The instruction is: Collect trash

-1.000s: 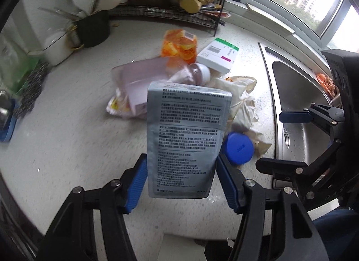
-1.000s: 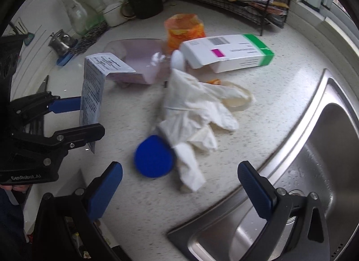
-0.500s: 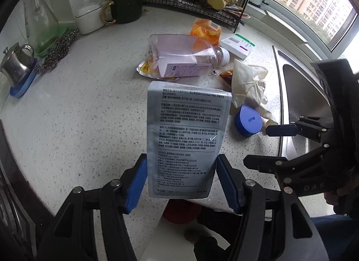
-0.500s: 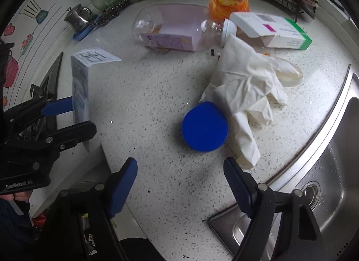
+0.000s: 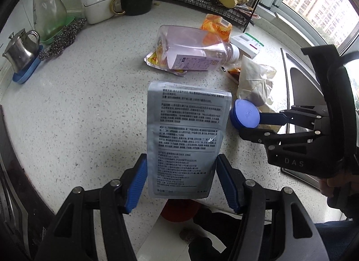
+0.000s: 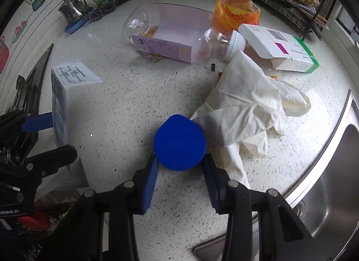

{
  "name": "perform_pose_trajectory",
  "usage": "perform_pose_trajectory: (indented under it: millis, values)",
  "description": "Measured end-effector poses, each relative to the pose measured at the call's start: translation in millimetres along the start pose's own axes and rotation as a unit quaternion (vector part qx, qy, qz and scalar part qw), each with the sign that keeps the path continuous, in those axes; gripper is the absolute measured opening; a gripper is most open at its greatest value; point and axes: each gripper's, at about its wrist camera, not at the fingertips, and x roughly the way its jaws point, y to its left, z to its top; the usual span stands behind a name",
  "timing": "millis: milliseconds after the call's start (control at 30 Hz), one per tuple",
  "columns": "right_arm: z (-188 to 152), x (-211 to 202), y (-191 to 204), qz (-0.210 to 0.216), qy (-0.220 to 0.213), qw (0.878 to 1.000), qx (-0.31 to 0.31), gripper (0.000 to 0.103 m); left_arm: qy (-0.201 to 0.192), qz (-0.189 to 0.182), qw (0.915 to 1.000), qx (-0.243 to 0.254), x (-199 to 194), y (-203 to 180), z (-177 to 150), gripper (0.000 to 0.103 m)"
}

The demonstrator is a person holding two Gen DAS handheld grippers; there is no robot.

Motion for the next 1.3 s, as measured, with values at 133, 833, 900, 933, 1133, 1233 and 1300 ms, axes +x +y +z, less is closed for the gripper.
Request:
perform_pose_trajectory:
  millis: [133,833,900,933,1133,1233,1300]
  values:
    - [4.0,0.9,-0.9,0.000,-0.008,1.000,0.002,0.038,-0.002,0.002,1.0000,-0.001,-3.3,-0.5,-2.6,0.059]
    - [-27.1,-24.6,20.2,0.000,-0.054,0.998,-0.018,0.001,-0.032,0.006,0.9994,-0.014,-45.8,0.1,-45.5,0.059]
    - [-29.4,-26.9,21.5,0.009,-0.064,0.998,-0.013,0.001,-0.035,0.002,0.9993,-0.017,-49.3,0.5,-50.4,0.059]
    - [-29.9,-28.4,22.9,0.006,-0.069,0.998,-0.013,0.001,-0.036,0.001,0.9992,-0.019,-50.1,0.4,-52.0,0.059]
    - [-29.3,-29.5,22.0,0.012,-0.067,0.998,-0.003,0.001,-0.036,0.001,0.9988,-0.033,-52.5,3.4,-56.1,0.059]
    - [-27.3,-25.6,26.7,0.013,-0.061,0.998,-0.009,0.001,-0.035,0.004,0.9985,-0.041,-51.8,6.9,-54.8,0.059]
    - [-25.4,-22.3,27.5,0.011,-0.056,0.998,-0.014,0.001,-0.034,0.006,0.9983,-0.048,-51.3,9.2,-54.2,0.059]
